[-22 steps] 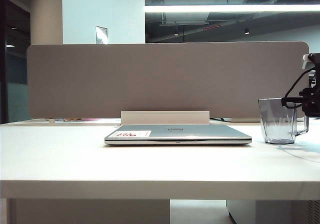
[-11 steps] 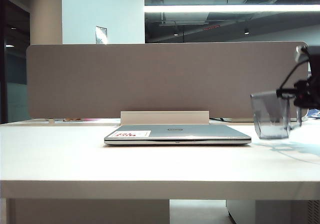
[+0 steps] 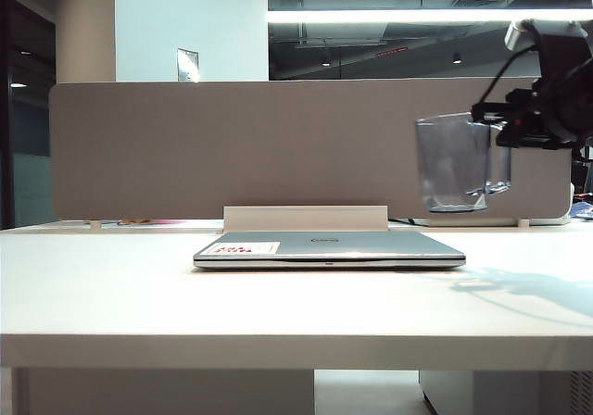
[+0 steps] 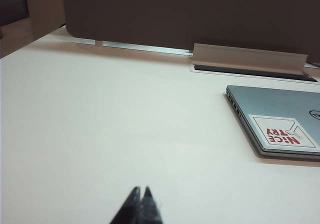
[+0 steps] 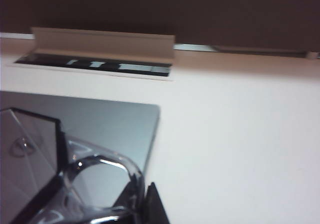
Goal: Pick up the water cup and place it on the side of the laptop close to you.
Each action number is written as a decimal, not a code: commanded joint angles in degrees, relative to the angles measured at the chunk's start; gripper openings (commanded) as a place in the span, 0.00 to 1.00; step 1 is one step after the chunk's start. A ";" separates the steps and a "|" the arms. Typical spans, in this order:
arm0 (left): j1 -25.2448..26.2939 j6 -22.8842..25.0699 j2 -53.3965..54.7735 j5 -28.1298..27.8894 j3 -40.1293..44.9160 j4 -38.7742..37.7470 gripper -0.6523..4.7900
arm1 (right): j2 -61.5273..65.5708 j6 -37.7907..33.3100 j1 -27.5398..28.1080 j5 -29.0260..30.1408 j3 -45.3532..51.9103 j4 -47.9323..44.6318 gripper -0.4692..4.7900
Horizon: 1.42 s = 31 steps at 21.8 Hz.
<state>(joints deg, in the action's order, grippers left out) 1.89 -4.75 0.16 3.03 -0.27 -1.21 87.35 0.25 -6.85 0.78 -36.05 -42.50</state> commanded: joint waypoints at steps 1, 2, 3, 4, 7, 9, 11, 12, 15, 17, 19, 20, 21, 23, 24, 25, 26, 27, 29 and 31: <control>-0.09 -0.17 0.07 0.28 -0.17 0.42 0.11 | -4.26 -0.83 -4.66 -3.98 4.04 -1.92 0.09; -0.07 -0.17 0.07 0.61 -0.17 0.39 0.11 | -5.31 -1.60 -6.47 -5.11 5.90 -3.39 0.09; -0.07 -0.17 0.07 0.87 -0.17 0.42 0.11 | -5.81 -2.19 -7.61 -5.70 6.93 -4.39 0.09; -0.09 -0.17 0.07 0.87 -0.17 0.39 0.11 | -6.21 -3.13 -9.07 -6.49 8.15 -5.60 0.09; -0.07 -0.20 0.07 1.51 -0.17 0.39 0.11 | -5.99 -5.03 -14.58 -12.46 10.91 -8.90 0.09; -0.07 -0.22 0.07 2.25 -0.17 0.42 0.11 | -5.29 -6.03 -18.56 -16.46 11.19 -9.14 0.09; -0.07 -0.20 0.07 3.30 -0.17 0.39 0.11 | -4.28 -6.95 -20.28 -17.09 11.17 -10.36 0.09; -0.07 -0.20 0.07 3.48 -0.17 0.46 0.11 | -3.32 -7.28 -21.20 -17.38 11.17 -11.61 0.09; -0.07 -0.20 0.07 3.52 -0.17 0.42 0.11 | -0.28 -7.32 -22.69 -17.62 11.17 -14.29 0.09; -0.07 -0.20 0.07 3.48 -0.17 0.42 0.11 | 2.97 -7.58 -22.80 -17.35 11.17 -15.76 0.09; -0.07 -0.20 0.07 3.48 -0.17 0.44 0.11 | 6.03 -7.74 -22.80 -17.33 11.17 -18.47 0.09; -0.07 -0.20 0.07 3.50 -0.17 0.44 0.11 | 6.88 -7.76 -22.80 -17.31 11.17 -19.58 0.09; -0.07 -0.20 0.07 3.50 -0.17 0.42 0.11 | 8.61 -7.76 -22.77 -17.29 11.17 -22.01 0.09; -0.07 -0.20 0.07 3.50 -0.17 0.42 0.11 | 10.71 -8.04 -22.80 -16.63 11.15 -24.70 0.09; -0.07 -0.20 0.07 3.50 -0.17 0.42 0.11 | 11.52 -8.11 -22.77 -15.26 11.10 -25.53 0.09; -0.07 -0.20 0.07 3.50 -0.17 0.42 0.11 | 12.26 -8.13 -22.77 -14.78 10.91 -25.49 0.09; -0.07 -0.20 0.07 3.50 -0.17 0.42 0.11 | 12.66 -8.13 -22.77 -14.80 10.82 -25.49 0.09; -0.07 -0.20 0.07 3.50 -0.17 0.44 0.11 | 13.05 -8.13 -22.77 -14.80 10.78 -25.53 0.09; -0.07 -0.20 0.07 3.50 -0.17 0.42 0.11 | 13.86 -8.11 -22.77 -14.80 10.60 -25.57 0.09; -0.07 -0.20 0.07 3.63 -0.17 0.42 0.11 | 14.86 -8.07 -22.77 -14.82 9.88 -25.55 0.09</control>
<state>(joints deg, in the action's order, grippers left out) 1.87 -4.75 0.21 6.09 -0.27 -1.19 102.15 -7.68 -29.54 -14.26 -25.63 -66.54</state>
